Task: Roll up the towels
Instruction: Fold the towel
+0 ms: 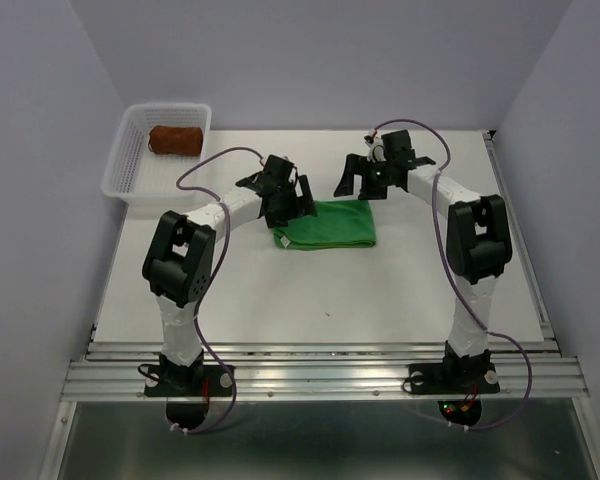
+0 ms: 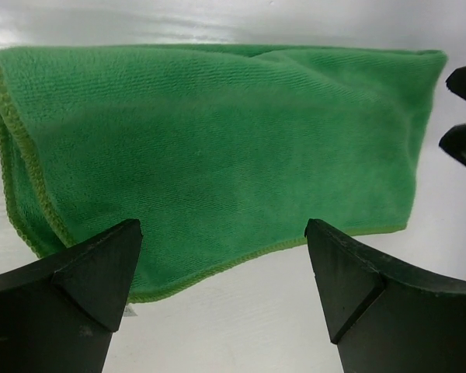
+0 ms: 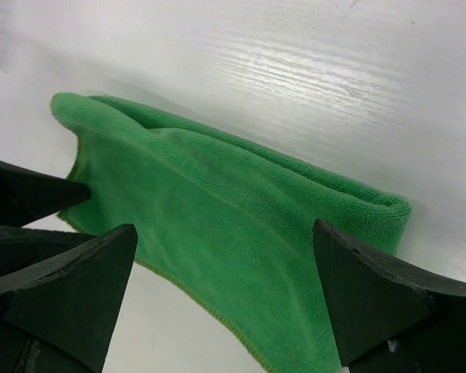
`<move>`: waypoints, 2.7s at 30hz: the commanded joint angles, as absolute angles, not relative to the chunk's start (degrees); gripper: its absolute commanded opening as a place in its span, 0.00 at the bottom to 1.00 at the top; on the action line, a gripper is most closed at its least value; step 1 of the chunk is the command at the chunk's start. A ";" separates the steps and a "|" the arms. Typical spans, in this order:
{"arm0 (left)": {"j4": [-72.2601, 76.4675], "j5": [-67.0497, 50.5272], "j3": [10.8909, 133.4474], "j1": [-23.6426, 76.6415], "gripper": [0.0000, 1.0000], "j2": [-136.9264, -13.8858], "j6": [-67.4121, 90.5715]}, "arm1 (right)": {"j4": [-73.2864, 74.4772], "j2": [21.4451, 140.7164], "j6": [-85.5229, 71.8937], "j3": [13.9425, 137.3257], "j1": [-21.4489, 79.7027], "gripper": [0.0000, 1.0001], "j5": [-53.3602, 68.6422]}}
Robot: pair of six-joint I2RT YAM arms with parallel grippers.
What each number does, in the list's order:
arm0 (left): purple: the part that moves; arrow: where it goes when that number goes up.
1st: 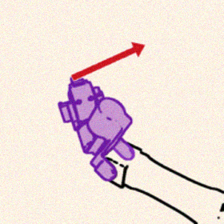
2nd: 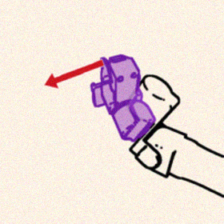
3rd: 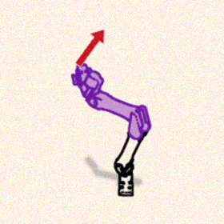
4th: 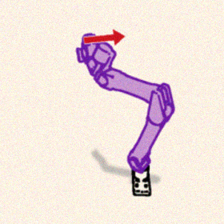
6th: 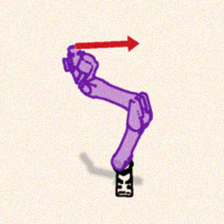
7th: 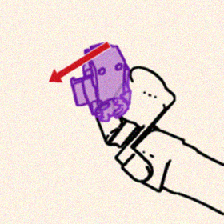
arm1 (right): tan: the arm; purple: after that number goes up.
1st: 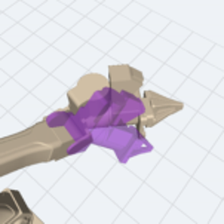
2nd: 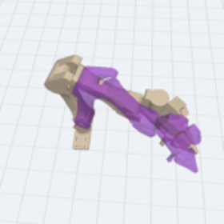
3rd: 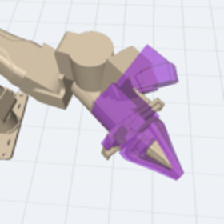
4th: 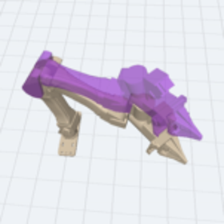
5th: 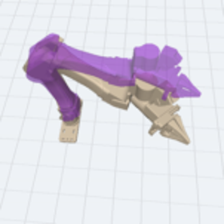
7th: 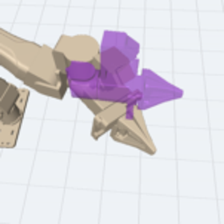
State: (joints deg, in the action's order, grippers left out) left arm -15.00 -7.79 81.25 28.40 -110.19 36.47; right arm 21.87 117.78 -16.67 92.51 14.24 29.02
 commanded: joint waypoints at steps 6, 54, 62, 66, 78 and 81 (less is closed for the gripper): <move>-14.77 -8.35 73.22 28.13 0.99 -109.78 36.47 | 20.30 127.08 -19.32 97.91 13.36 1.00 22.16; -16.44 -18.90 110.74 28.21 0.99 -135.79 19.87 | -13.71 86.58 -55.92 38.67 45.26 1.00 -3.78; -22.15 -12.23 117.26 27.51 0.99 -129.21 19.86 | -7.92 78.93 -45.19 45.95 45.26 1.00 -5.36; -20.57 -10.21 111.91 25.85 0.99 -122.97 21.44 | -6.68 79.36 -43.34 49.03 43.78 1.00 -1.69; -13.29 -3.43 75.88 19.69 0.99 -97.31 30.93 | -7.38 89.46 -32.98 59.93 30.24 1.00 11.32; -9.95 -6.83 65.88 19.78 0.99 -91.51 33.57 | -7.47 95.33 -31.56 63.71 27.96 1.00 15.53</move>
